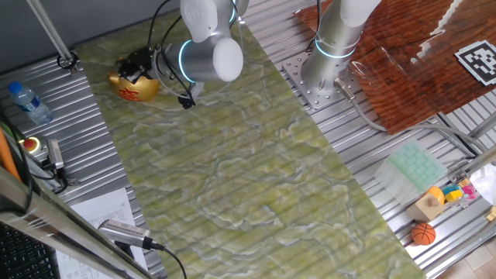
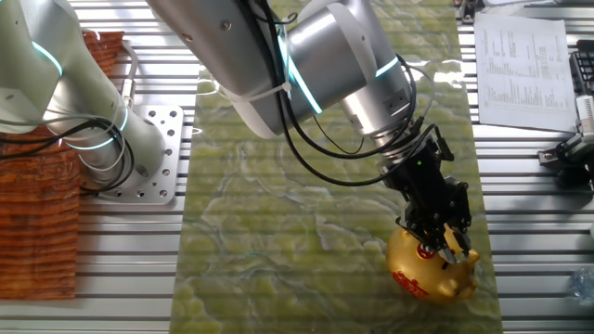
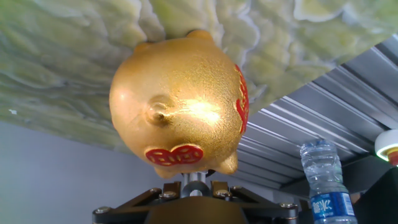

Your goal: Drop coins into a piggy bank

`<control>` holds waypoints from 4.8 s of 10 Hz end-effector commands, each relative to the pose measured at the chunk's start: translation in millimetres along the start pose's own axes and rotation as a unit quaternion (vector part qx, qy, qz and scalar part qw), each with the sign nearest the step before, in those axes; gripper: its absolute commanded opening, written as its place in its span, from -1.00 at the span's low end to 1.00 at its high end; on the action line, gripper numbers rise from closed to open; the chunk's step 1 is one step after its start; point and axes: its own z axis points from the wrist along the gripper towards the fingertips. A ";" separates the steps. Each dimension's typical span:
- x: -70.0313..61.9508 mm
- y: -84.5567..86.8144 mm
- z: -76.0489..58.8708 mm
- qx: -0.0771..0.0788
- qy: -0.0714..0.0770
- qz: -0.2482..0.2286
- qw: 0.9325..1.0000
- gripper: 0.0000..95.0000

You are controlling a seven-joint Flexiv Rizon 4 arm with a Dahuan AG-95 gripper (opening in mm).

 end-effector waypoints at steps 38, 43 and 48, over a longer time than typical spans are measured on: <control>-6.2 7.3 2.8 0.062 -0.018 -0.010 0.998 -1.00; -7.9 7.2 3.0 0.068 -0.017 -0.010 0.998 -1.00; -8.2 8.0 3.2 0.067 -0.017 -0.016 0.997 -1.00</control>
